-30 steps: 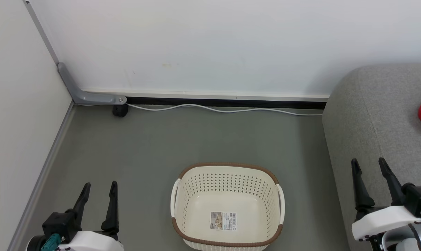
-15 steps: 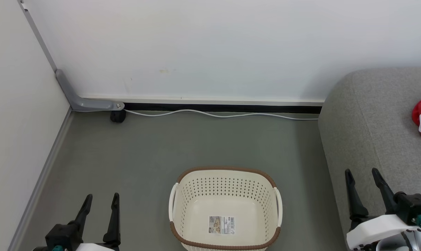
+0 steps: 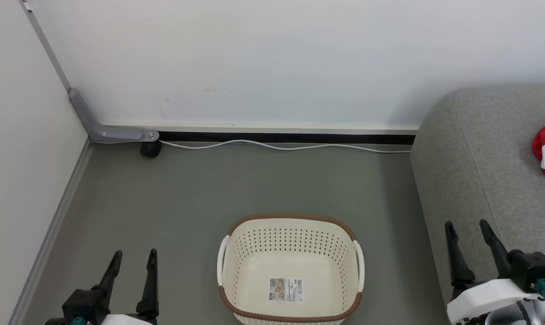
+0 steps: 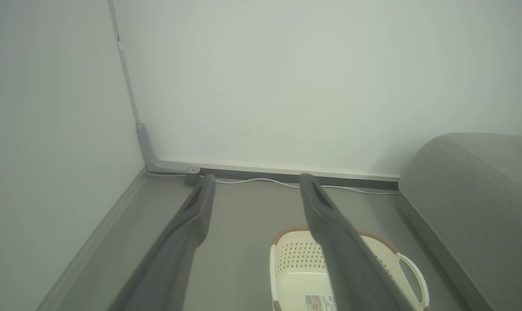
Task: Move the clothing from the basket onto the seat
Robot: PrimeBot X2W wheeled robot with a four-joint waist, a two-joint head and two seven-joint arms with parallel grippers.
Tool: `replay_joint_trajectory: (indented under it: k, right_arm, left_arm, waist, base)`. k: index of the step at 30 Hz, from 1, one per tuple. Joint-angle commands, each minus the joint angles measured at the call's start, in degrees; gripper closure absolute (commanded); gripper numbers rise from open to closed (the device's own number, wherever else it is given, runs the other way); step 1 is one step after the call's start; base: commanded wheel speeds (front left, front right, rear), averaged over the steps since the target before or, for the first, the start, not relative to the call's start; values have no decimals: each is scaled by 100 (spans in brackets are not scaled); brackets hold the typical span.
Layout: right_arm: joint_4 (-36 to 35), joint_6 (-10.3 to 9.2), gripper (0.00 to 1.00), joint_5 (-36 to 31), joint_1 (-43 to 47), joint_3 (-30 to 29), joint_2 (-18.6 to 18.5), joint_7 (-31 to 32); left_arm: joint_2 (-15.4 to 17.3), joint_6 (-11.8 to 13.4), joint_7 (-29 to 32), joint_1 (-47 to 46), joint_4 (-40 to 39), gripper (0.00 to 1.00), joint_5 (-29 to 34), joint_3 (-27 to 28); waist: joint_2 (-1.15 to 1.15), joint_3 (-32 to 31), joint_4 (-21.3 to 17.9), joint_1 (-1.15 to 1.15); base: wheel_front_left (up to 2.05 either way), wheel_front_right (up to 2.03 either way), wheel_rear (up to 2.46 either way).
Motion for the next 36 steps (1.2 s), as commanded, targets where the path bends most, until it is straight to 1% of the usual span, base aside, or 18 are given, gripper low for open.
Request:
replay_joint_trajectory:
  k: [1, 3, 4, 9, 11, 16, 20, 36]
  right_arm:
    - [-130, 8, 0, -19, -148, 134, -34, -35]
    - [-141, 8, 0, -21, -161, 129, -33, -35]
    - [5, 0, 100, -12, -3, 0, 5, 0]
    - [267, 0, 100, 2, 176, 13, 107, 16]
    - [266, 0, 100, 124, 159, -13, 109, 61]
    - [222, 0, 100, 452, 154, -43, 114, 150]
    - [190, 1, 100, 714, 149, -58, 117, 211]
    - [66, 2, 100, 1757, 113, -139, 133, 471]
  left_arm:
    - [37, 50, -35, -97, -159, 0, -20, 133]
    - [37, 14, -35, -113, -194, 0, -84, 111]
    - [-2, -8, 2, -1, -25, 100, -73, -54]
    - [-66, -8, 11, 86, 265, 100, -94, -70]
    - [-64, -11, 60, 52, 280, 100, -214, -43]
    - [-60, -19, 150, 21, 253, 100, -545, -17]
    - [-57, -26, 208, 0, 230, 100, -809, -11]
    - [-44, -51, 465, -111, 151, 100, -1856, 47]
  waist:
    - [0, 6, -3, 0]
    - [0, 13, -3, 0]
    - [0, 13, -3, 0]
    - [0, 13, -5, 0]
    - [0, 14, -8, 1]
    - [0, 2, -21, 13]
    - [0, 15, -30, 1]
    - [0, 26, -66, 0]
  base:
    - [0, 0, 0]
    - [0, 0, 0]
    - [0, 0, 0]
    - [0, 0, 0]
    - [0, 0, 0]
    - [0, 0, 0]
    - [0, 0, 0]
    - [0, 0, 0]
